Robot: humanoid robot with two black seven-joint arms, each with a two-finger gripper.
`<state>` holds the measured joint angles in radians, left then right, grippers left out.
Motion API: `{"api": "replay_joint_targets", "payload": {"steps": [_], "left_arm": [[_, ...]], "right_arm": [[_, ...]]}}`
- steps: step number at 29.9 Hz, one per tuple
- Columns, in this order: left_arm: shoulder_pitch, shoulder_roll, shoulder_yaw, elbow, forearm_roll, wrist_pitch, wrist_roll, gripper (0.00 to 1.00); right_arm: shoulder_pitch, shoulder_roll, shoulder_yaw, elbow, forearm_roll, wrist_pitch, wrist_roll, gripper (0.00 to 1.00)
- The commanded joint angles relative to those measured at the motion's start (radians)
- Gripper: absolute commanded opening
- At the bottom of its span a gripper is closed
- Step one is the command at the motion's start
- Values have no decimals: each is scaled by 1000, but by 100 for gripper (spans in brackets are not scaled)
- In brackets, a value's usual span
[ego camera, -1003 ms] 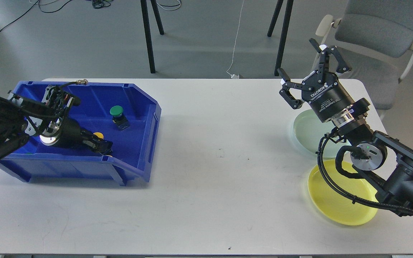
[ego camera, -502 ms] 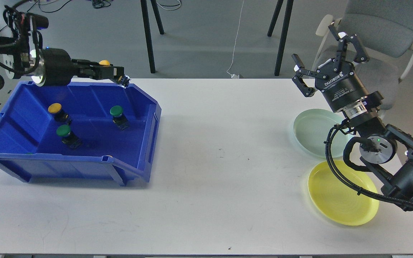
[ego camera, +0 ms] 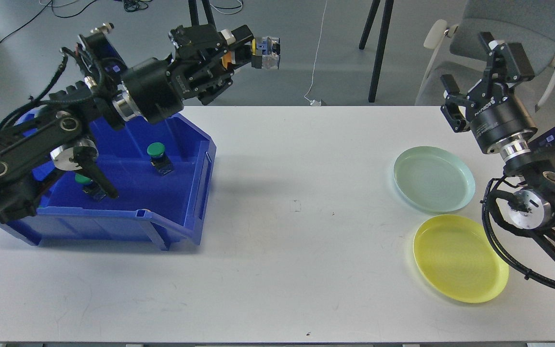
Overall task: Pass button and place on color plate
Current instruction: 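Lift the yellow button out and extend it toward the table center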
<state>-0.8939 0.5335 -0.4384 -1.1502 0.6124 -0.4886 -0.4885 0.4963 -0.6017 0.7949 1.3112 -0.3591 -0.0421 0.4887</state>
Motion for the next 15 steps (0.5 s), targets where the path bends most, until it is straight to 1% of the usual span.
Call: {"api": "replay_joint_targets", "payload": {"steps": [1,4,7,10,15], "left_arm": [[64,-85,-2,29,-10,0,0,2],[85,-118,-3,61,-11,0,0,2],[87,-127,-5,66,-14,0,0,2],[89,-127,-5,66,-14,0,0,2],[89,-127,-5,67,-16,0,0,2]], "right_arm": [[-56,19,-8,89,-61,-21,0,99],[-70,83,-26,135,-150,-113,0,99],[-58,172,-94,146,-162,-174,0,99],[-56,233,-105,145,-161,-182,0,99],[-62,354,-65,146,-159,-208,0,99]]}}
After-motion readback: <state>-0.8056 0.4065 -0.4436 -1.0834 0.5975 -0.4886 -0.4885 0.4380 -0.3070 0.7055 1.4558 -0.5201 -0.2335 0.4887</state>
